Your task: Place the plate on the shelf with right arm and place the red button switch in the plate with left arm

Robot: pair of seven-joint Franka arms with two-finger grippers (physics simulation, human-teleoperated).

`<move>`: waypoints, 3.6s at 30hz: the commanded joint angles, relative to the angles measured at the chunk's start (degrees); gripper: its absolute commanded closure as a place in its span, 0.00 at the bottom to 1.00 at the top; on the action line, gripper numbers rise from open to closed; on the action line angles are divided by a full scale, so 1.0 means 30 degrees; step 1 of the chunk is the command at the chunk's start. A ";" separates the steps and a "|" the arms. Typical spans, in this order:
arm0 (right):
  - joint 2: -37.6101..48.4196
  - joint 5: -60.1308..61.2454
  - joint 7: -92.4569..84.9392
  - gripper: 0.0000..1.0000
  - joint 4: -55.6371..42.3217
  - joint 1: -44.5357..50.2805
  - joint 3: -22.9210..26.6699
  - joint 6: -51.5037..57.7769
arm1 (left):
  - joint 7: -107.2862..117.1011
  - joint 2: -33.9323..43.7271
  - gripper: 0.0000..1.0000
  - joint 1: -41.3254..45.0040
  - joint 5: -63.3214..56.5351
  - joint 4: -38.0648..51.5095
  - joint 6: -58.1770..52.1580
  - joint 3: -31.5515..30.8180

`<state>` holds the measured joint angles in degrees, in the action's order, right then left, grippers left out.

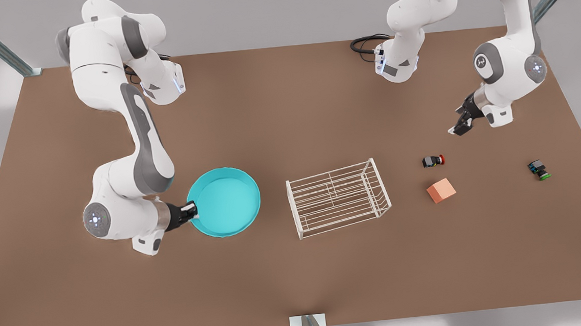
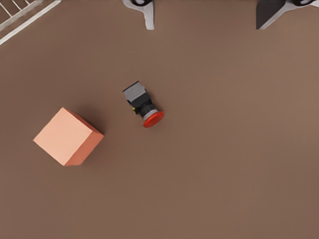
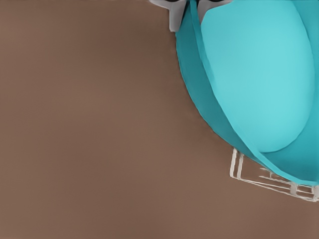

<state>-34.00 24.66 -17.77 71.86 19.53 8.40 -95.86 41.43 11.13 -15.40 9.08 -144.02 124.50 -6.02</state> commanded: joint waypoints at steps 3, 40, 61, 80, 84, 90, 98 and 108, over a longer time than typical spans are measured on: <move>0.0053 -0.0162 0.8528 0.85 -0.0457 0.1018 -0.1480 0.0430 | 1.2295 -0.2450 0.00 0.0066 -0.0945 0.0136 0.6722 -0.1363; 0.2631 -0.9772 0.2876 0.00 0.2121 -0.1501 -0.1716 0.1220 | 2.5273 -1.0390 0.00 0.1355 -1.0847 0.0957 1.1792 -0.0983; 0.2514 -0.9684 0.2730 0.00 0.1886 -0.3230 -0.1422 0.2099 | 1.9092 -0.2714 0.75 0.3142 -0.6076 0.3091 0.1922 -0.2681; 0.2485 -0.9567 0.2700 0.00 0.1915 -0.3260 -0.1393 0.2246 | 2.6885 -1.0273 0.67 0.7038 -0.7272 1.2851 0.4116 -0.7545; 0.2485 -0.9567 0.2700 0.00 0.1915 -0.3260 -0.1393 0.2246 | 2.6943 -1.0625 0.00 0.7214 -0.9558 1.3086 0.2798 -0.7399; 0.2485 -0.9567 0.2729 0.00 0.1915 -0.3260 -0.1393 0.2246 | 1.0338 -1.0419 0.00 0.4961 -0.7831 1.8210 -0.5958 -0.7281; 0.2456 -0.9537 0.2759 0.00 0.1915 -0.3289 -0.1364 0.2246 | -0.6543 -1.1092 0.00 0.1092 -0.6482 2.1787 -0.9800 -0.6080; 0.2397 -0.9537 0.2759 0.00 0.1915 -0.3289 -0.1364 0.2246 | -1.4483 -0.9072 0.00 0.7331 -0.2557 1.9911 -0.9828 0.3060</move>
<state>-26.87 -3.99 -9.02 77.63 9.67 4.30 -89.15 47.39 -15.98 6.56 0.32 -85.05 97.23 3.17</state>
